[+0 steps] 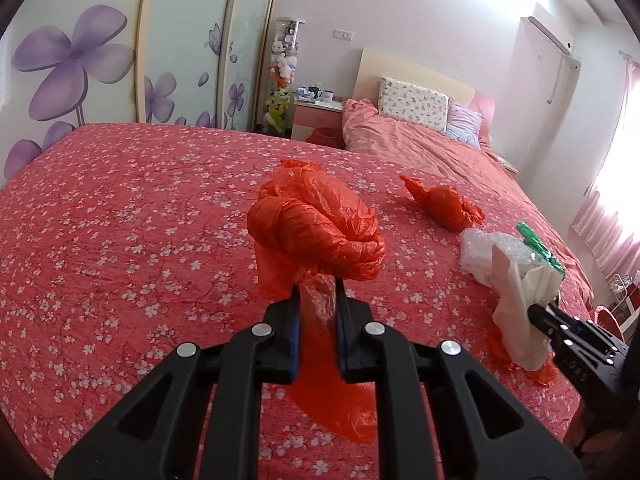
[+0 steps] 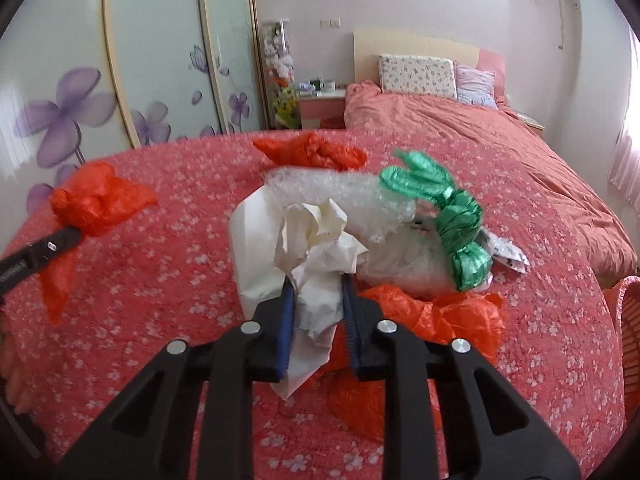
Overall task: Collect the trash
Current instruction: 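Grasp the crumpled white paper bag with the right tool, then carry the red bag and white paper bag toward the orange basket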
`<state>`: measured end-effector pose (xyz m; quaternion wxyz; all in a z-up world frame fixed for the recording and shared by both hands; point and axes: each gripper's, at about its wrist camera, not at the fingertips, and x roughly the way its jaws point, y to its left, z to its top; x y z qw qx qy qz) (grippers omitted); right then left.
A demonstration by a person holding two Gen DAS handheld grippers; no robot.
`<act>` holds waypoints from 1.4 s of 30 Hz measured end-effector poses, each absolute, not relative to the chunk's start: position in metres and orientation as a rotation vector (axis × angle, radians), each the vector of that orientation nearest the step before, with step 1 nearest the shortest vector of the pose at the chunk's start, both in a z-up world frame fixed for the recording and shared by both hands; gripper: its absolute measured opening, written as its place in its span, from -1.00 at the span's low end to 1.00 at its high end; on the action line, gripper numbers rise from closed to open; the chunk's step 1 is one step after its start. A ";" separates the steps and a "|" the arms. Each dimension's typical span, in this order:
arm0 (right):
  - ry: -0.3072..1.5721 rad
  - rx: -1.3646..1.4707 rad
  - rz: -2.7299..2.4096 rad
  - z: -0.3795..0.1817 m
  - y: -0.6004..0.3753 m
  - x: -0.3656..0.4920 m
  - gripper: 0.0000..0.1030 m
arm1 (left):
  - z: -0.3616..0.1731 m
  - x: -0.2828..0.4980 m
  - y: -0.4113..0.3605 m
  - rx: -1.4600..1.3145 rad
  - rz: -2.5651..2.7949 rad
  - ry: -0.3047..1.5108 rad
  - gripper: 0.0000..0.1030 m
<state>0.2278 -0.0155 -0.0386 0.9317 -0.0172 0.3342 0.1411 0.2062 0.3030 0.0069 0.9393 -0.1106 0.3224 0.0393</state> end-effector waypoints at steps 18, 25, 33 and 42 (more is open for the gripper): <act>0.463 0.078 0.236 0.033 -0.103 0.159 -0.56 | 0.043 0.194 0.235 -0.161 -0.046 0.610 -0.74; 0.401 0.107 0.131 0.043 -0.151 0.136 -0.56 | 0.052 0.187 0.182 -0.116 -0.139 0.602 -0.74; 0.384 0.125 0.031 0.038 -0.205 0.122 -0.56 | 0.054 0.185 0.126 -0.073 -0.245 0.608 -0.74; 0.391 0.168 -0.055 0.024 -0.254 0.113 -0.56 | 0.053 0.188 0.073 -0.058 -0.350 0.617 -0.74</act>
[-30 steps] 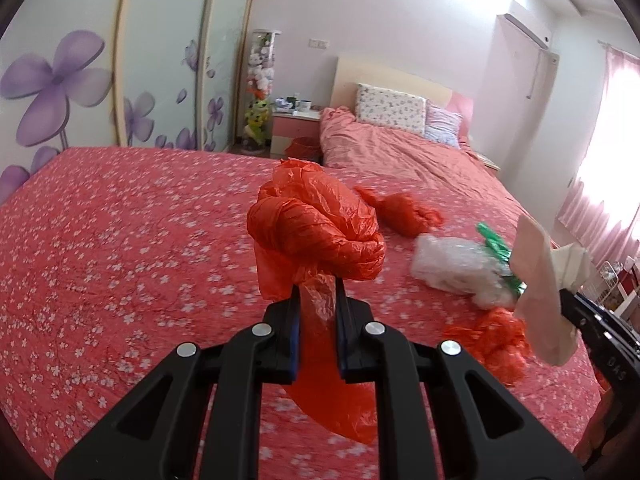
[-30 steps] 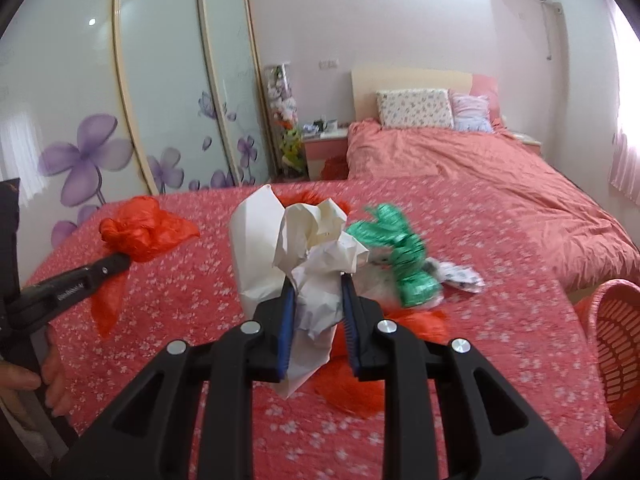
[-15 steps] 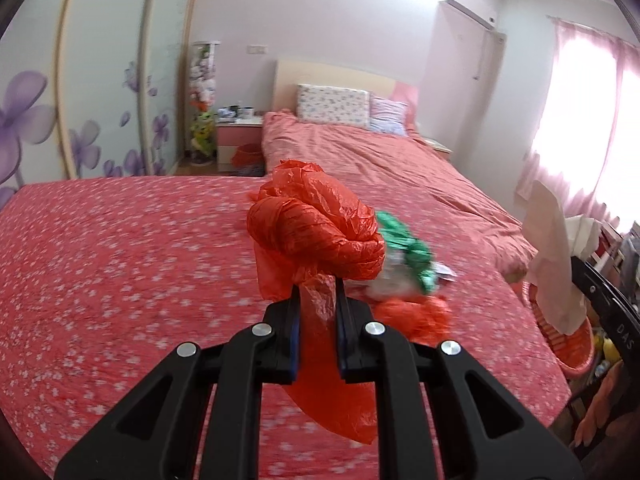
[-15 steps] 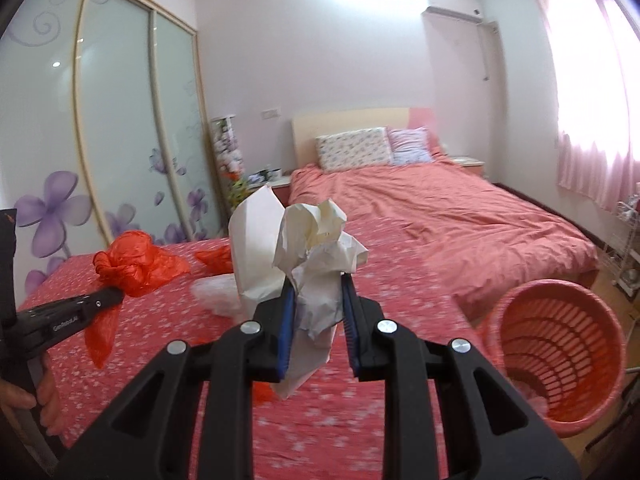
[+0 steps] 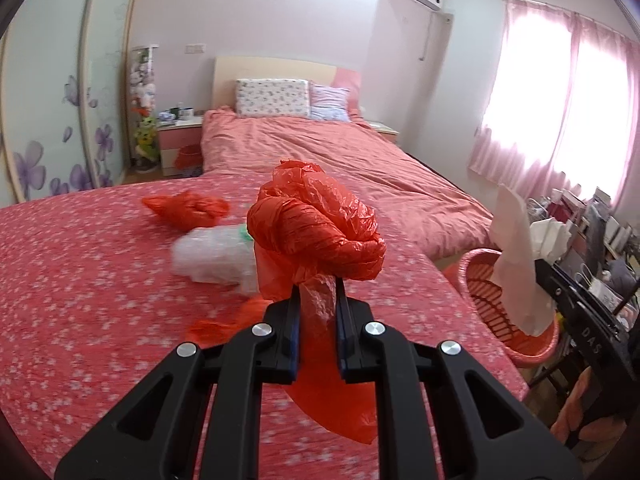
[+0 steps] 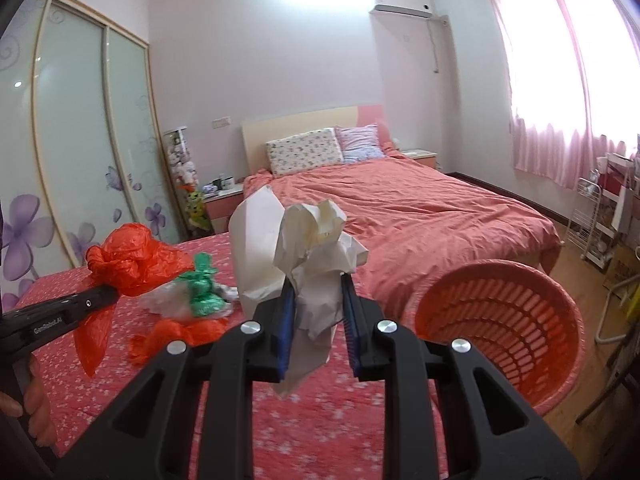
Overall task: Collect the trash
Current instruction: 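Carry the red bag and white paper bag toward the orange basket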
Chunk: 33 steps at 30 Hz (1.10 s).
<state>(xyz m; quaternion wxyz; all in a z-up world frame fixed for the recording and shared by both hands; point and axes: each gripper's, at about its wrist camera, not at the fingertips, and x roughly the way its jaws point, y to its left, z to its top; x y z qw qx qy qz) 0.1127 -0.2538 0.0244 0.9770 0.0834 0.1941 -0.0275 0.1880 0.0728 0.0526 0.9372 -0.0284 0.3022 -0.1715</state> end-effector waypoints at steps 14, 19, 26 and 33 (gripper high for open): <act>0.402 0.192 -0.123 0.013 -0.285 0.106 -0.56 | 0.044 0.192 0.036 -0.036 -0.427 0.637 -0.74; 0.381 0.180 -0.170 0.016 -0.292 0.098 -0.56 | 0.045 0.192 0.015 -0.044 -0.462 0.639 -0.74; 0.364 0.196 -0.269 0.015 -0.333 0.090 -0.56 | 0.043 0.192 -0.038 -0.051 -0.567 0.641 -0.74; 0.360 0.239 -0.348 0.006 -0.378 0.085 -0.56 | 0.037 0.194 -0.087 -0.041 -0.670 0.654 -0.74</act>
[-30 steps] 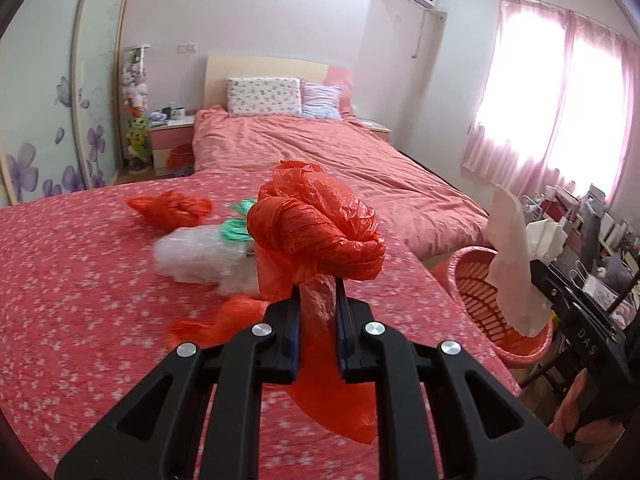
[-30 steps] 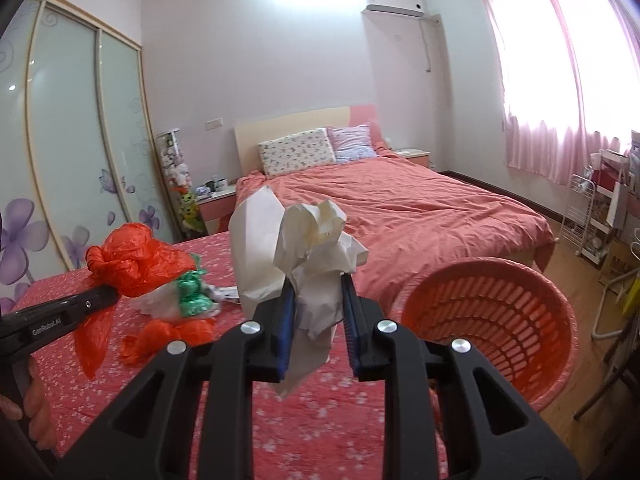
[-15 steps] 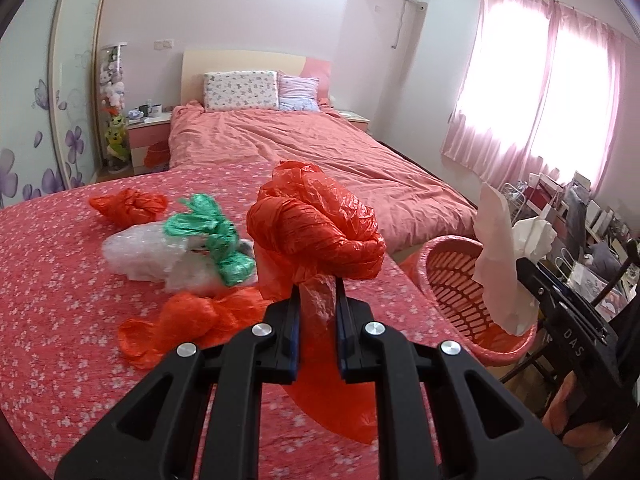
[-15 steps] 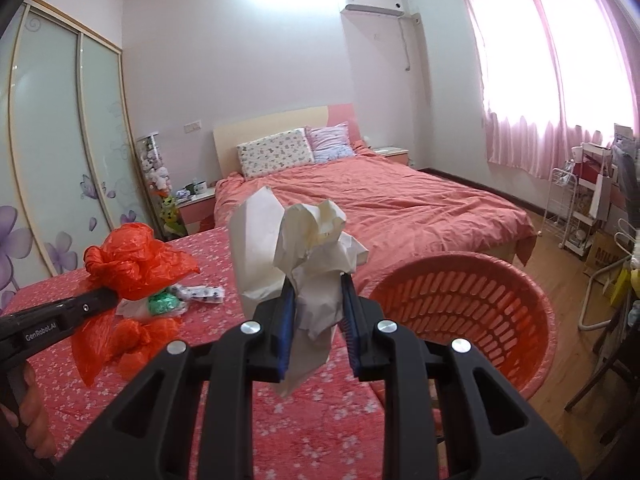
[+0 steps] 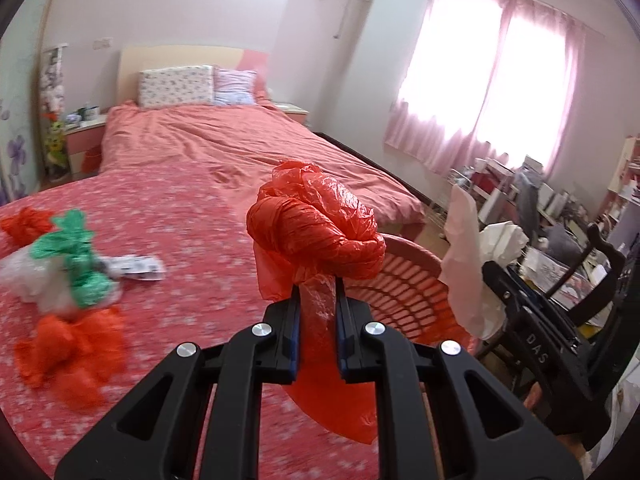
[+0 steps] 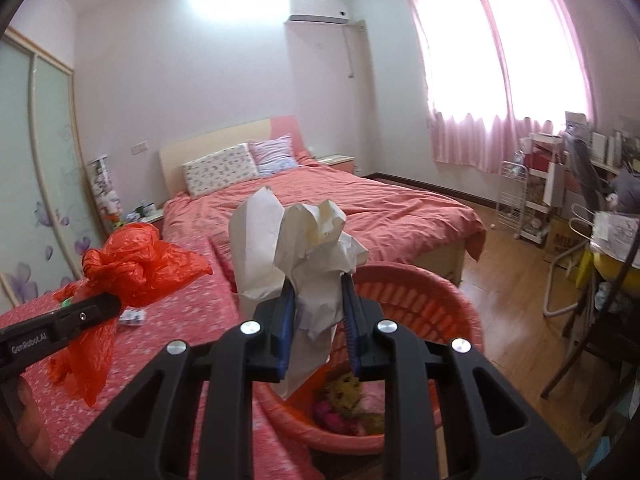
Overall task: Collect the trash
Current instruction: 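Carry the red bag and white paper bag toward the orange basket, then open both tools over the orange basket to drop the bags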
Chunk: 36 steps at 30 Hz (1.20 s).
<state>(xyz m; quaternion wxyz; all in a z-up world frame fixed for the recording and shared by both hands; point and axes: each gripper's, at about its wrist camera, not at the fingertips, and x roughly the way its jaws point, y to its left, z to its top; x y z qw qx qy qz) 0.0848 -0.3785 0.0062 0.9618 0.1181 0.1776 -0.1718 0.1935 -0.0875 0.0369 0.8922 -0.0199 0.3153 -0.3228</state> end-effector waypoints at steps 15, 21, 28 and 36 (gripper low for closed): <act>0.372 0.321 -0.420 -0.020 -0.444 0.091 -0.56 | 0.014 0.197 -0.164 -0.015 -0.777 0.723 -0.74; 0.377 0.334 -0.428 -0.026 -0.453 0.099 -0.56 | 0.007 0.201 -0.177 -0.008 -0.786 0.749 -0.74; 0.397 0.354 -0.411 -0.032 -0.459 0.114 -0.36 | -0.005 0.205 -0.182 0.005 -0.752 0.784 -0.24; 0.422 0.327 -0.419 -0.042 -0.454 0.115 0.15 | -0.012 0.209 -0.160 0.014 -0.676 0.799 -0.01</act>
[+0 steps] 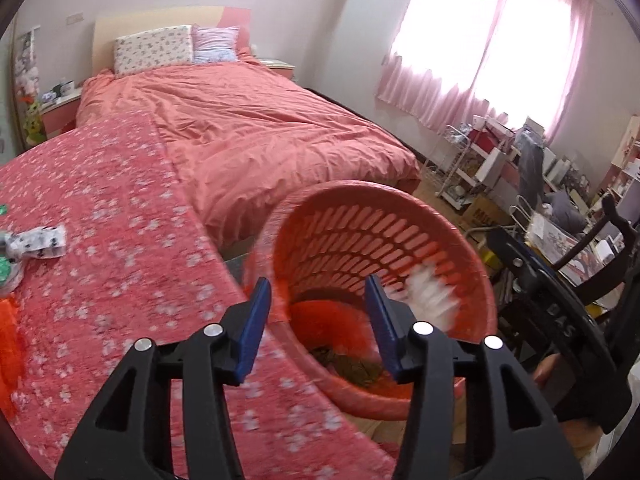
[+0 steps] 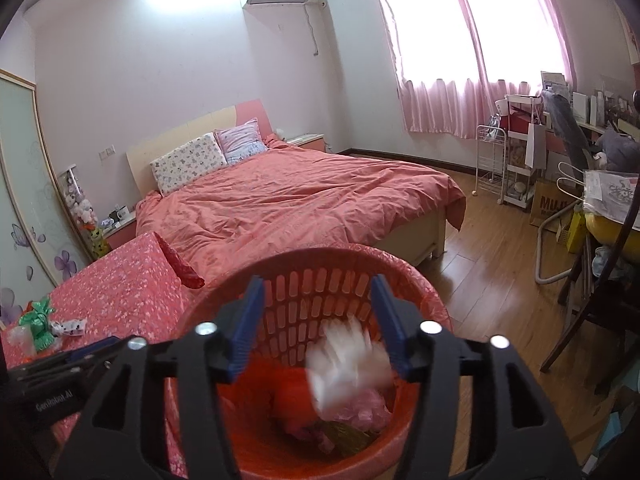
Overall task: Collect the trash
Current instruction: 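Open both tools over the orange basket to drop the bags, then grasp the orange-red bag with the left tool while the right tool grasps the green bag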
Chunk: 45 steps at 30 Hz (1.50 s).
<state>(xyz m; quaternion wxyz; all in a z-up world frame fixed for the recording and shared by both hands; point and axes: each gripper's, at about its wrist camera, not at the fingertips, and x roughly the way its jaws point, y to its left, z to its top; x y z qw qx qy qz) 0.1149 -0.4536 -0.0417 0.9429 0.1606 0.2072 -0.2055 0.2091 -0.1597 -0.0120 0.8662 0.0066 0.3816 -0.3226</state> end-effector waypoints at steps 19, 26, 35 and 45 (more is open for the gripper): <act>0.455 0.236 -0.293 -0.025 -0.384 0.122 0.23 | -0.006 0.209 -0.021 0.008 -0.373 0.755 0.09; 0.474 0.202 -0.215 -0.022 -0.346 0.130 0.23 | -0.005 0.217 0.063 -0.027 -0.222 0.735 0.09; 0.502 0.173 -0.153 -0.022 -0.308 0.139 0.23 | -0.021 0.249 0.099 -0.076 -0.183 0.802 0.09; 0.531 0.140 -0.124 -0.023 -0.283 0.145 0.23 | -0.033 0.260 0.086 -0.112 -0.276 0.844 -0.08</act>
